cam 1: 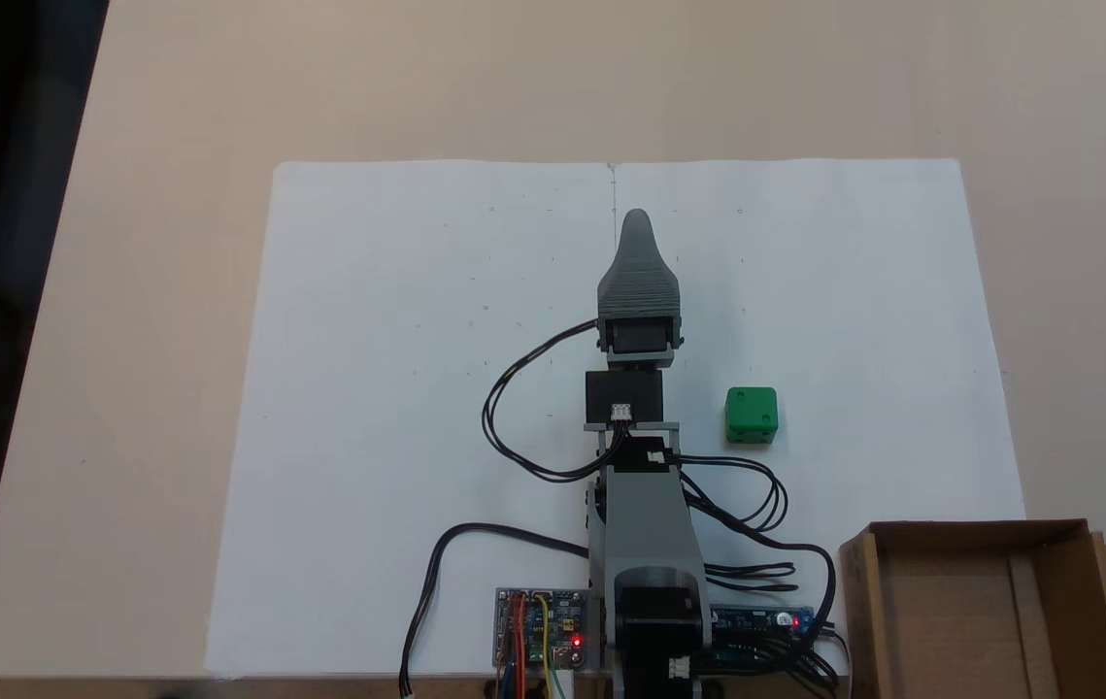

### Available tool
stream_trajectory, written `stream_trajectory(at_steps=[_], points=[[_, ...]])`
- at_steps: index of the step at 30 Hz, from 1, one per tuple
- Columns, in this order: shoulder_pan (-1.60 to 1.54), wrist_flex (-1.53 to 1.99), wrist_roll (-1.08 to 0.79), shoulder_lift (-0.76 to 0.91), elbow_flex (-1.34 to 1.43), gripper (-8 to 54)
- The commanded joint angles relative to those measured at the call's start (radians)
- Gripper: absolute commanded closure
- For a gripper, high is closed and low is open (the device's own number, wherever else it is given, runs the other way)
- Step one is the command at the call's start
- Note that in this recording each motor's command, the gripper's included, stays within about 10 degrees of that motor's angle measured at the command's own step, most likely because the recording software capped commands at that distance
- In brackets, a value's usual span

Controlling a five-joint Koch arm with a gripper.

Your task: Grasp a green dice and put it in the bin.

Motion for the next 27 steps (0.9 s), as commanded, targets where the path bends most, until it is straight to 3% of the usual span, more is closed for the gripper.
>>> stream_trajectory(at_steps=[1,7,27], points=[[-0.04,0.175,-0.069,0.106,0.067,1.1],[-0.043,0.502,-0.069,0.106,0.066,1.1],[-0.087,0.569,-0.064,0.106,0.066,0.7]])
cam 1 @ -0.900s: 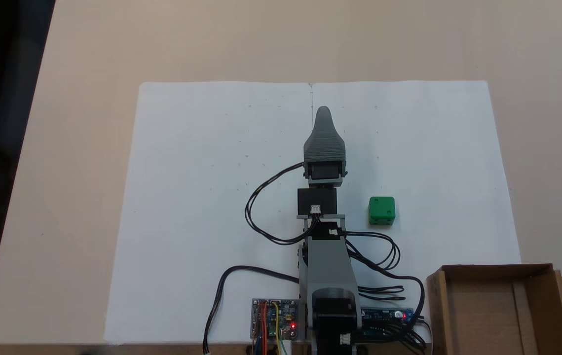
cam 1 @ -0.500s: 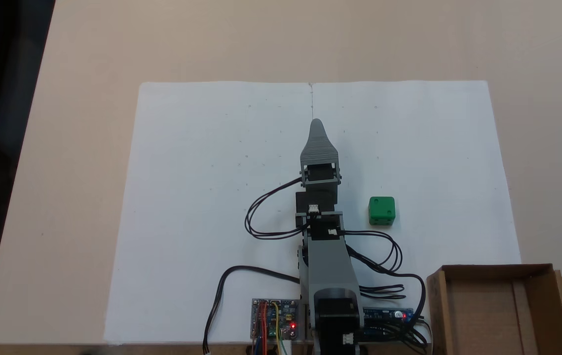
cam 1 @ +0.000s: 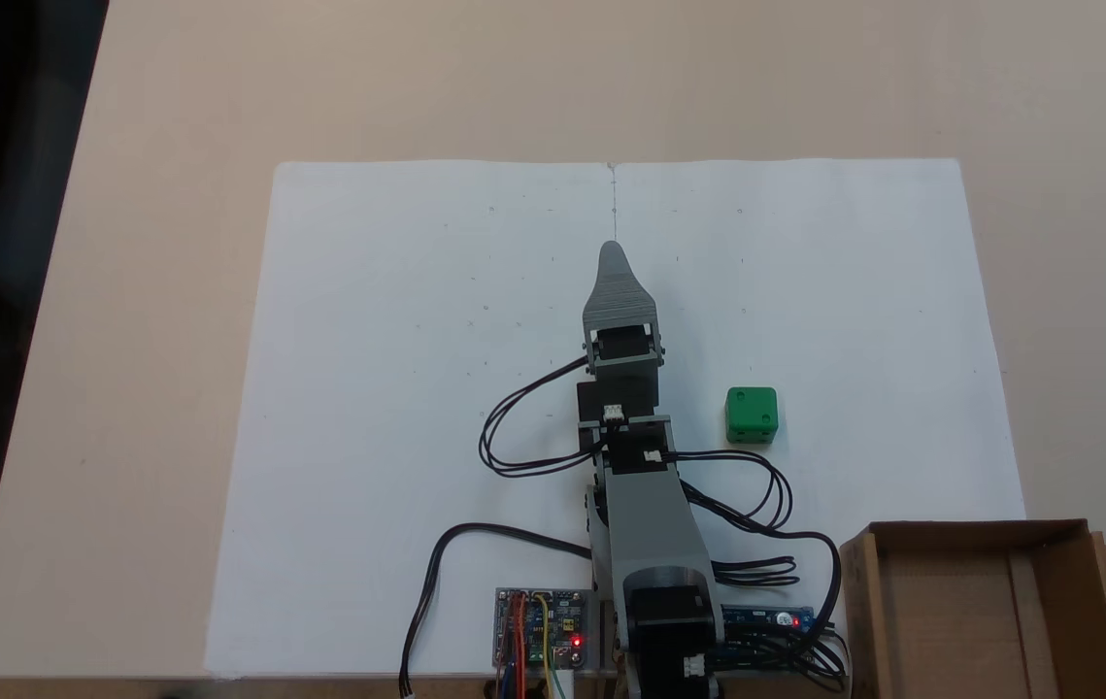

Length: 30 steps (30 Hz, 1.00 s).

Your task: Grasp a green dice and put it in the bin.

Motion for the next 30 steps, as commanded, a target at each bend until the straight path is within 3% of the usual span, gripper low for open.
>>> stream_trajectory(at_steps=[1,19,30], points=[[-0.014,-0.017,-0.064,0.106,0.066,0.6],[0.061,-0.028,-0.067,0.112,0.058,2.7],[0.133,0.163,-0.067,0.109,-0.273,6.0]])
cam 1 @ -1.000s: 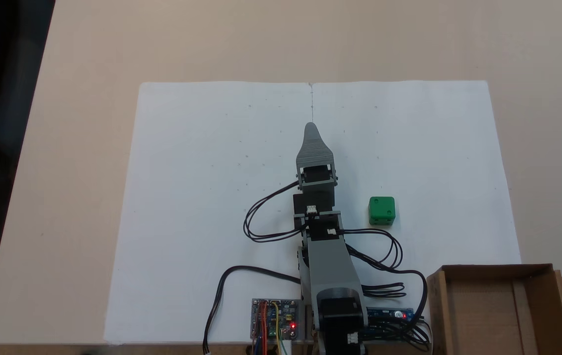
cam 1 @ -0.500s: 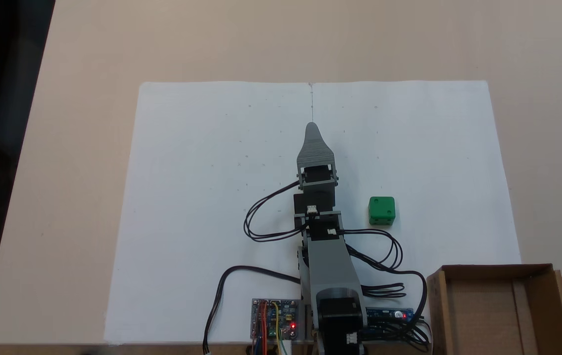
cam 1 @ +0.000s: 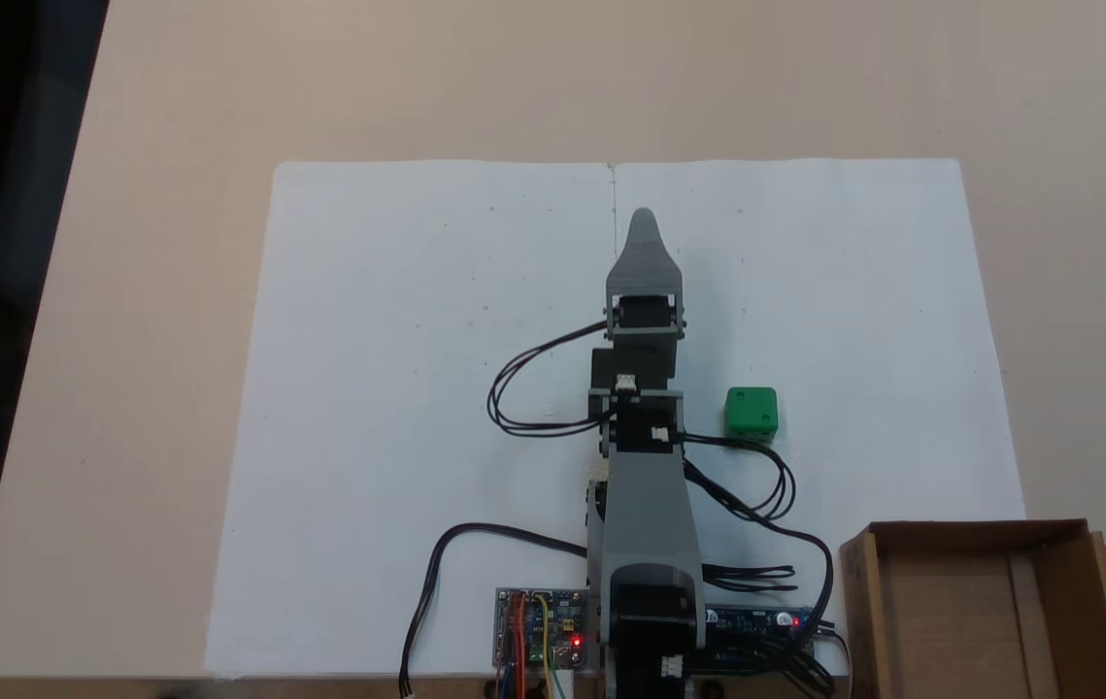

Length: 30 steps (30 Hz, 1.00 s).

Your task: Grasp a green dice and put it in the bin.

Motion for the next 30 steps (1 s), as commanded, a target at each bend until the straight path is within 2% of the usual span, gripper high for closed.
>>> stream_trajectory(at_steps=[1,7,12,18,27,30], points=[[0.023,0.144,-0.067,0.11,-0.103,6.0],[0.035,0.553,-0.041,0.104,-0.341,6.0],[0.121,0.869,0.149,0.104,-0.563,5.7],[0.359,1.212,0.31,0.025,-0.825,5.3],[0.767,1.675,0.307,-0.12,-0.939,5.2],[0.894,1.824,0.204,-0.16,-0.95,5.2]])
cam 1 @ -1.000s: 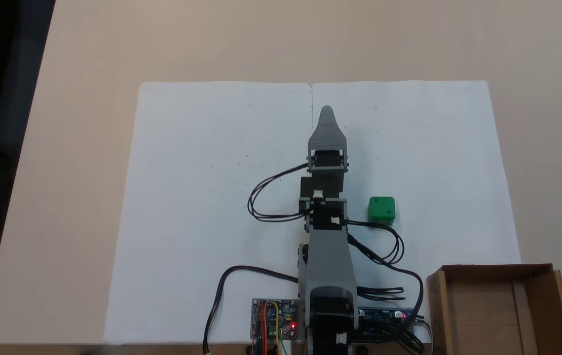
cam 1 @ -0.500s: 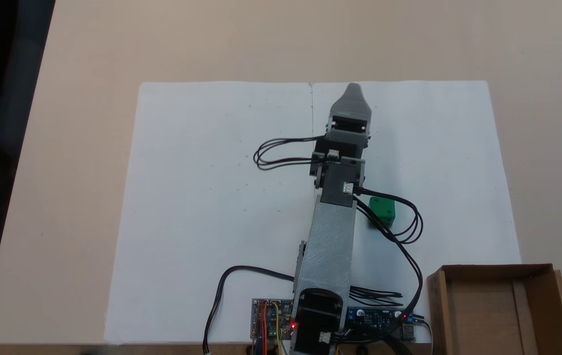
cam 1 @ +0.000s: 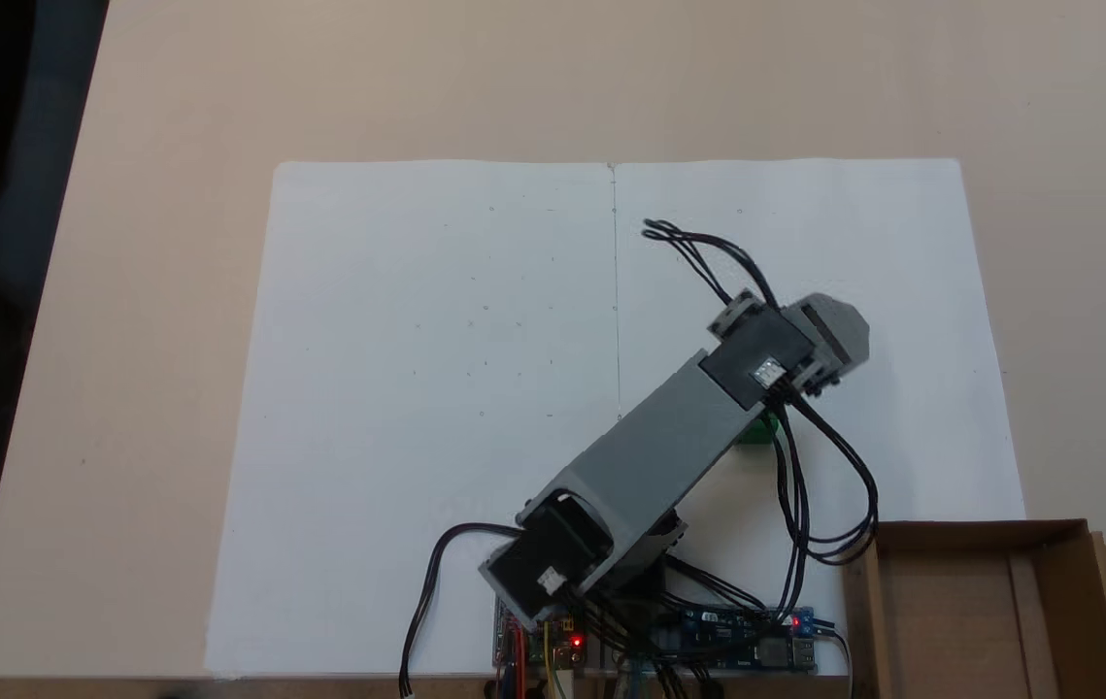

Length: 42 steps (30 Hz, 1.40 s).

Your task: Grasp a green dice and put it in the bin.

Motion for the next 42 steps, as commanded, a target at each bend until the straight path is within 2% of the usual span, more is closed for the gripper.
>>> stream_trajectory(at_steps=[1,12,19,25,32,42], points=[[0.095,0.161,-0.083,-0.006,-0.052,5.2],[0.347,0.14,-0.463,-0.089,-0.153,1.9],[0.36,0.091,-0.661,-0.137,-0.152,1.7],[0.364,0.063,-0.808,-0.155,-0.147,-0.9],[0.365,0.046,-0.971,-0.161,-0.052,-1.6],[0.362,0.049,-1.198,-0.149,0.011,-7.0]])
